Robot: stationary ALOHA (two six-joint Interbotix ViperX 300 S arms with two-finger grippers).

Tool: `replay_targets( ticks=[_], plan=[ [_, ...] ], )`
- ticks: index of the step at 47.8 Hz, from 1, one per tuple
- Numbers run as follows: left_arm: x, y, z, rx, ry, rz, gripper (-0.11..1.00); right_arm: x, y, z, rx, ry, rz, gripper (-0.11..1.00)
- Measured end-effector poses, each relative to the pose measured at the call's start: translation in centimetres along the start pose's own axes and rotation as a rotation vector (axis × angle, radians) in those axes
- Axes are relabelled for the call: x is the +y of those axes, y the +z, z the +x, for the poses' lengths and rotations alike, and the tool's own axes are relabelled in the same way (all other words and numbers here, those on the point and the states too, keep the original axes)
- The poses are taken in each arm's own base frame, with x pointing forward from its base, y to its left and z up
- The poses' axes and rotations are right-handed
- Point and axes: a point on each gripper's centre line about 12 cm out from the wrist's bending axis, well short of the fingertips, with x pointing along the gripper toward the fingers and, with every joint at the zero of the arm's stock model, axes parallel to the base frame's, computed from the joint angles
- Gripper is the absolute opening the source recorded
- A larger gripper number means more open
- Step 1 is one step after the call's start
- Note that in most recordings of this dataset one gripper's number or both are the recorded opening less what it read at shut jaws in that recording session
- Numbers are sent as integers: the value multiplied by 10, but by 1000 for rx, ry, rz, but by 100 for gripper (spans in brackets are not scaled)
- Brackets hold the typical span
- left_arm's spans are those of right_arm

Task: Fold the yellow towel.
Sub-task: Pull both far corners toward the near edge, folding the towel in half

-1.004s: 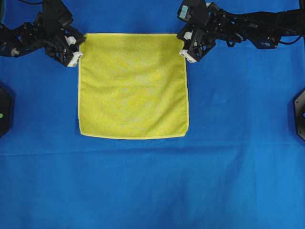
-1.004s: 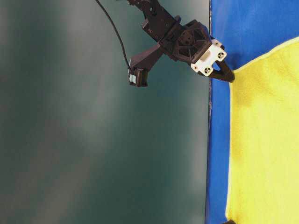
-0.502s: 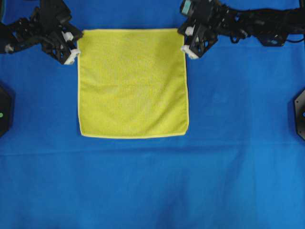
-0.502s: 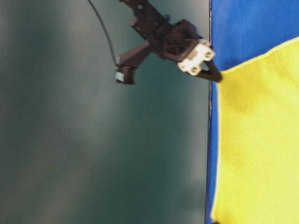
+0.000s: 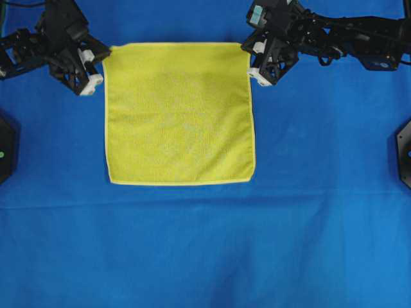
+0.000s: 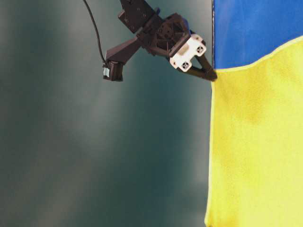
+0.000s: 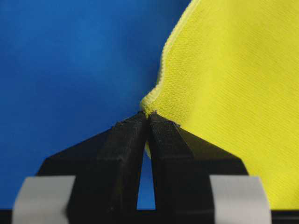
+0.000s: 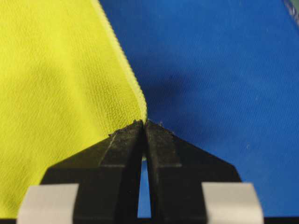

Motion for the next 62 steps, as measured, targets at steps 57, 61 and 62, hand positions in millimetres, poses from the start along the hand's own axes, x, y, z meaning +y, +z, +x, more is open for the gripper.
replay_targets(
  ticks=[57, 61, 62],
  plan=[
    [-162, -49, -64, 155, -516, 181, 2, 160, -46, -63, 96, 336, -138, 2],
    [-161, -48, -63, 152, -512, 176, 4, 160, -45, -63, 87, 337, -135, 2],
    [-161, -48, -62, 154, -510, 173, 7, 160, -44, -63, 84, 337, -133, 2]
  ],
)
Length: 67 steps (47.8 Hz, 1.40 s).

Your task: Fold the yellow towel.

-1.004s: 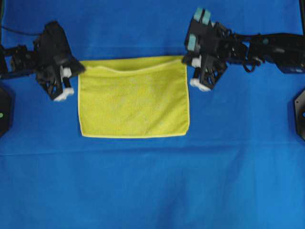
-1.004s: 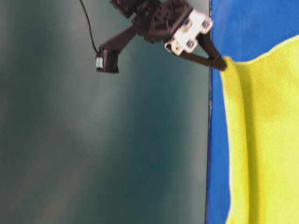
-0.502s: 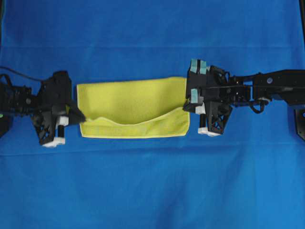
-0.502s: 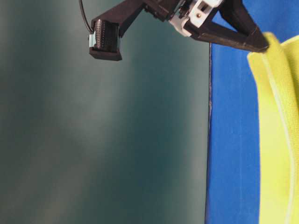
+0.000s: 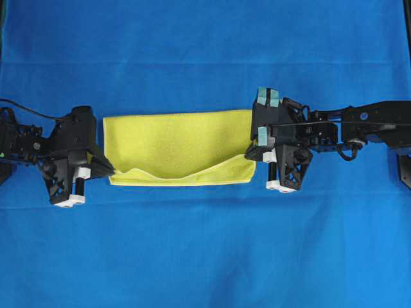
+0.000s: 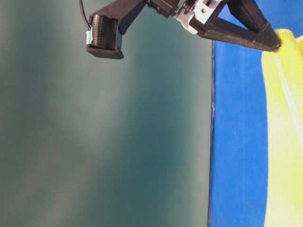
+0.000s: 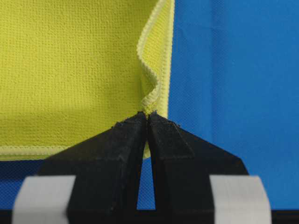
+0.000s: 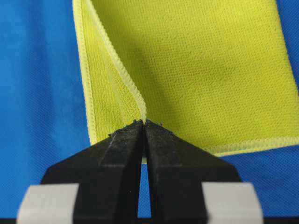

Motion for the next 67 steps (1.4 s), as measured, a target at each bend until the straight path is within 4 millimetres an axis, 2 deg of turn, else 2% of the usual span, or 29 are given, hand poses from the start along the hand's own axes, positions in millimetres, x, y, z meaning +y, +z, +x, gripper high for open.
replay_targets(
  ticks=[3, 7, 9, 10, 12, 16, 19, 24, 30, 39, 53, 67],
  plan=[
    [1, 0, 0, -2, 3, -5, 21, 0, 0, 0, -2, 0, 2, 2],
    [2, 0, 0, -1, 4, -4, 46, 0, 0, 0, -3, 0, 8, 4],
    [2, 0, 0, -1, 4, -4, 58, 0, 0, 0, -3, 0, 8, 11],
    [2, 0, 0, -1, 4, -4, 65, 0, 1, 0, -5, 1, 9, 19],
    [1, 1, 0, -4, 4, -4, 71, 1, 0, 0, -3, 2, 8, 33],
    [1, 3, -2, -11, 2, -4, 69, 2, -1, 0, 5, 5, 6, 56],
    [0, 6, -6, -22, -1, 0, 67, 3, -1, -1, 7, 6, 5, 66],
    [0, 12, -15, -48, -5, 6, 66, 4, 4, -8, -16, 10, 0, 62],
    [8, 22, -27, -104, 15, -21, 65, -1, 14, -18, -63, 3, -10, 63],
    [36, 20, -28, -108, 104, -89, 65, -43, 21, -19, -115, -86, 69, 62],
    [68, 6, -16, -44, 200, -94, 65, -79, 7, 7, -57, -158, 105, 62],
    [92, -16, 0, 21, 264, -132, 65, -92, -11, 36, -5, -179, 126, 62]
  ],
)
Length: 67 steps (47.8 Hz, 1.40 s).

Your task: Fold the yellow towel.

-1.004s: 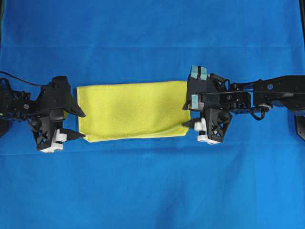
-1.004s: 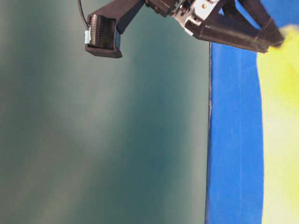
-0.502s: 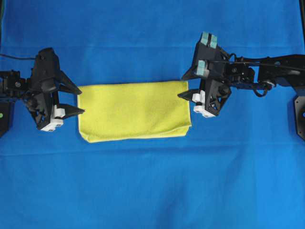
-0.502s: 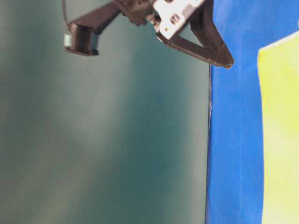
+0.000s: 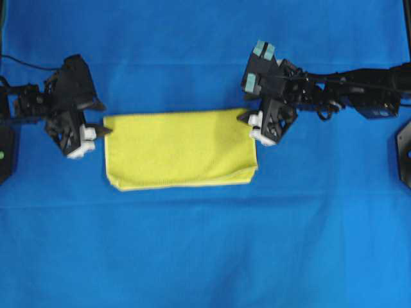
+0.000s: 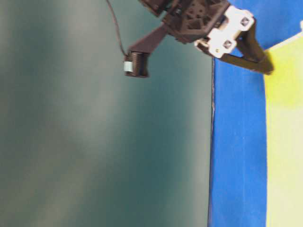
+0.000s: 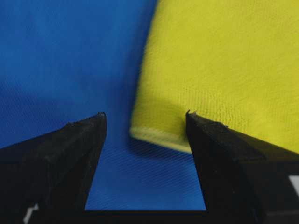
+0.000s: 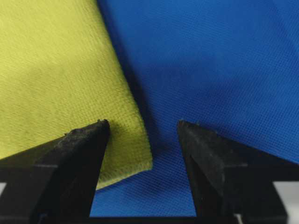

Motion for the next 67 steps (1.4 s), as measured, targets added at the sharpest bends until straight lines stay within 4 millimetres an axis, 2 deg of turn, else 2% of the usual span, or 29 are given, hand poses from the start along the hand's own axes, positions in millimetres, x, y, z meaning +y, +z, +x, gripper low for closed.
replay_targets(
  ticks=[9, 12, 14, 18, 23, 25, 40, 45, 53, 61, 67],
  plan=[
    [4, -2, 2, 8, 10, -10, 62, 0, -4, 4, 12, -2, 12, 60],
    [4, -2, 3, 11, 11, -8, 56, 0, -3, 4, 11, 0, 10, 56],
    [4, -3, 3, 16, 12, -8, 48, 0, -3, 4, 9, 0, 10, 53],
    [4, -5, 3, 33, 13, -8, 31, 4, -3, 4, 10, 7, -2, 38],
    [4, -8, 3, 74, 16, -4, 10, 16, -4, 4, 12, 29, -31, 7],
    [4, -9, 3, 86, 16, -1, 4, 20, -5, 4, 14, 37, -42, 2],
    [4, -7, 1, 93, 16, 5, 3, 22, -2, 0, 14, 41, -33, 2],
    [3, 2, -5, 76, 13, -1, 3, 23, 5, -9, -8, 45, -33, 2],
    [-7, 26, -25, 35, -12, 16, 3, 25, 22, -34, -51, 54, -33, 2],
    [-15, 57, -58, -40, -38, 31, 3, 26, 42, -70, -114, 67, -32, 2],
    [-18, 68, -78, -86, -49, 27, 3, 27, 56, -101, -170, 78, -32, 2]
  ],
)
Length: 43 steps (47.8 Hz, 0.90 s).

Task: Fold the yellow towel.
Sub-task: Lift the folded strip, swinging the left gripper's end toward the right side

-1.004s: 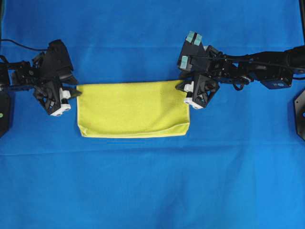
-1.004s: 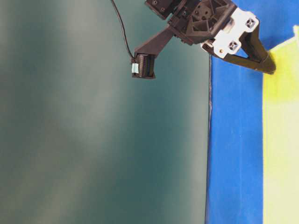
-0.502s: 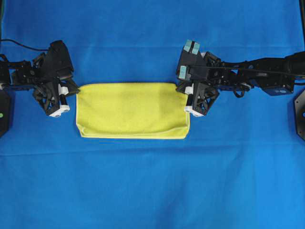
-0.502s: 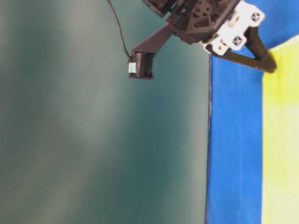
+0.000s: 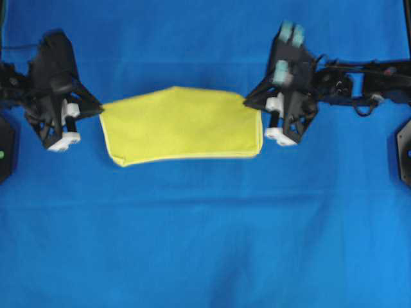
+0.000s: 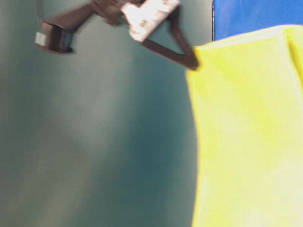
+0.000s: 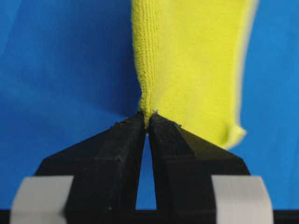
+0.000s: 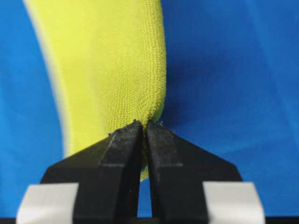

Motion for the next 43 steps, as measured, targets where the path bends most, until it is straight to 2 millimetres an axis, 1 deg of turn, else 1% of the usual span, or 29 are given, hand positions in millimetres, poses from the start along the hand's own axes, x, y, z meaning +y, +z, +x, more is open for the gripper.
replay_targets(
  ticks=[3, 7, 14, 18, 23, 28, 32, 43],
  plan=[
    [-1, 5, -8, -26, -3, -1, 3, 1, 8, -12, -29, 4, -2, 2],
    [-1, 8, -15, -55, -7, 1, 3, 2, 14, -22, -58, 8, -1, 2],
    [-1, 9, -17, -62, -8, 0, 3, 2, 16, -25, -66, 7, -2, 2],
    [-4, 8, -16, -59, -15, 6, 3, -4, 16, -25, -67, -6, 4, 2],
    [-10, 8, -14, -59, -36, 22, 3, -17, 17, -25, -70, -38, 26, 2],
    [-20, 9, -11, -74, -68, 45, 3, -34, 17, -26, -74, -82, 49, 2],
    [-33, 14, -7, -108, -110, 76, 3, -50, 18, -25, -85, -124, 64, 2],
    [-73, 32, 4, -224, -225, 178, 3, -85, 17, -17, -95, -208, 77, 2]
  ],
)
